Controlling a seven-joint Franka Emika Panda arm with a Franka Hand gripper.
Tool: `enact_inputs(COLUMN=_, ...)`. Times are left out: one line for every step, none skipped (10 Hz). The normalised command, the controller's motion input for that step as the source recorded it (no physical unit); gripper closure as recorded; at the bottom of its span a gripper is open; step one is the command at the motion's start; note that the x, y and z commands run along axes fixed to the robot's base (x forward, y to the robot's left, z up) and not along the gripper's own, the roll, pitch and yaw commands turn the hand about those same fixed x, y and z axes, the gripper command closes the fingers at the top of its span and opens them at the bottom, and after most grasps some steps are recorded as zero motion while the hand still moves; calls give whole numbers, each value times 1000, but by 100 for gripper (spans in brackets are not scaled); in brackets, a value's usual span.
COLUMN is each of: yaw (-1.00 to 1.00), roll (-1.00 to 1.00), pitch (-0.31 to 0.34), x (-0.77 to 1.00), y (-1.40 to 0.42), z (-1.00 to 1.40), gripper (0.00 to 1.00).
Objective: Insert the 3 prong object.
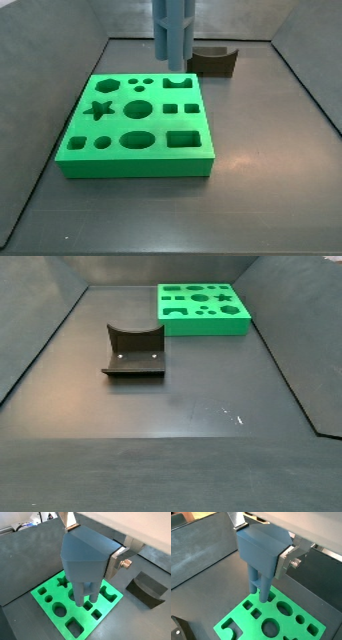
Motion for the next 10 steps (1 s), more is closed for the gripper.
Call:
enact_inputs(yaw=0, roll=140, pitch=0, x=-260, y=0, z=-511, gripper=100)
enact_inputs(yaw=0, roll=50, pitch=-59, x=-949, y=426, z=-626, gripper=100)
enact_inputs(yaw=0, roll=6, pitch=-51, x=-957, y=711, z=-734, gripper=100)
enact_inputs(yaw=0, roll=0, pitch=-44, x=-760, y=917, z=-783, gripper=100)
enact_inputs(yaw=0, roll=-36, pitch=-4, x=-320, y=1000, z=-571, gripper=100)
enact_inputs(yaw=0, roll=-140, pitch=0, x=-140, y=1000, z=-309, gripper=100)
enact_inputs(yaw=0, roll=-193, pitch=0, x=-129, y=963, z=-151, gripper=100)
enact_inputs(yaw=0, roll=-260, pitch=0, x=-83, y=846, z=-77, gripper=100)
enact_inputs(yaw=-129, roll=-220, pitch=0, x=0, y=460, z=-306, gripper=100)
enact_inputs(yaw=-260, roll=-157, pitch=0, x=0, y=377, z=-446, gripper=100)
